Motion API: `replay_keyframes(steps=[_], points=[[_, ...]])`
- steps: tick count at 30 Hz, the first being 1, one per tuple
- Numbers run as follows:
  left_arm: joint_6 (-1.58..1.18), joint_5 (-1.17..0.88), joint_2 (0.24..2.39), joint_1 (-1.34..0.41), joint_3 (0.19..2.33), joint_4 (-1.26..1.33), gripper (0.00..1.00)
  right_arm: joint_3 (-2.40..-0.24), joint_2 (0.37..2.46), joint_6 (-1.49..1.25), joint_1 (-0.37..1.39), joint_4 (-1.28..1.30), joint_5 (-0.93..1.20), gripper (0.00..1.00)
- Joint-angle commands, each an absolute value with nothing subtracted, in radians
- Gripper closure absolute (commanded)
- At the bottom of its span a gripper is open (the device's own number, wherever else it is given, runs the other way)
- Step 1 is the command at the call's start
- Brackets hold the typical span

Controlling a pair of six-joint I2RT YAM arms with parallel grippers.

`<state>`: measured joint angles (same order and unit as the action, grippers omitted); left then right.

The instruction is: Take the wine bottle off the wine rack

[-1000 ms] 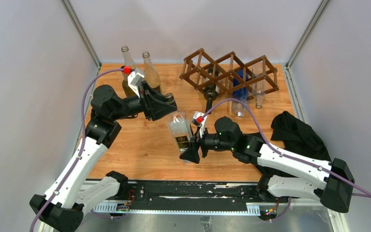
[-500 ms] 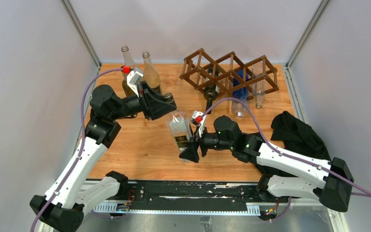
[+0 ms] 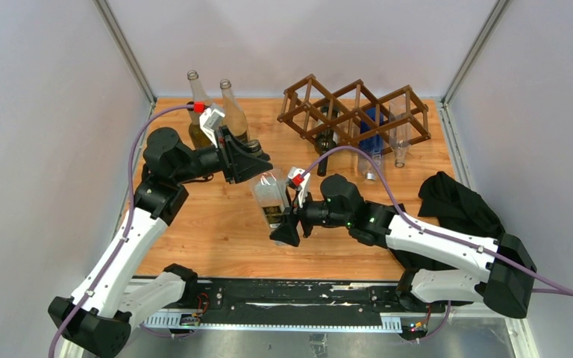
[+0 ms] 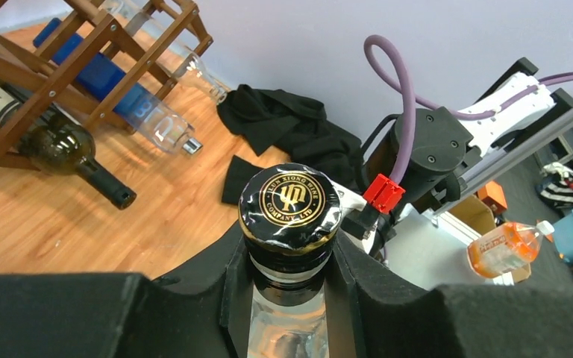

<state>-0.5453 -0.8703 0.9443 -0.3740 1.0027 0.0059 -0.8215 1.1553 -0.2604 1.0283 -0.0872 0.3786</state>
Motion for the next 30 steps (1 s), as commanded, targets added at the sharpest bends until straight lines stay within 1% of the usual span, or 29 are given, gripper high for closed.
replay_keyframes(steps=[1, 3, 4, 5, 8, 12, 17, 24, 30], points=[[-0.434, -0.882, 0.961, -0.349, 1.052, -0.090, 1.00, -0.891, 1.126, -0.268, 1.035, -0.182, 0.347, 0.63], [-0.384, -0.882, 0.983, -0.326, 1.077, -0.123, 1.00, -0.889, 1.112, -0.276, 1.035, -0.133, 0.300, 0.29], [-0.367, -0.884, 1.005, -0.305, 1.093, -0.135, 1.00, -0.886, 1.101, -0.283, 1.035, -0.108, 0.275, 0.16], [-0.345, -0.891, 1.023, -0.289, 1.109, -0.147, 1.00, -0.878, 1.090, -0.289, 1.035, -0.085, 0.249, 0.12], [-0.269, -0.897, 1.078, -0.244, 1.174, -0.200, 1.00, -0.831, 1.038, -0.297, 1.035, -0.053, 0.205, 0.09], [-0.137, -0.857, 1.137, -0.213, 1.236, -0.312, 1.00, -0.781, 0.959, -0.302, 1.034, -0.007, 0.145, 0.05], [-0.037, -0.795, 1.170, -0.204, 1.247, -0.339, 1.00, -0.771, 0.870, -0.298, 1.032, 0.139, 0.068, 0.03], [0.086, -0.696, 1.263, -0.199, 1.306, -0.368, 1.00, -0.863, 0.822, -0.356, 1.021, 0.390, -0.141, 0.01], [0.141, -0.662, 1.308, -0.179, 1.306, -0.356, 1.00, -0.933, 0.811, -0.456, 1.017, 0.603, -0.224, 0.00]])
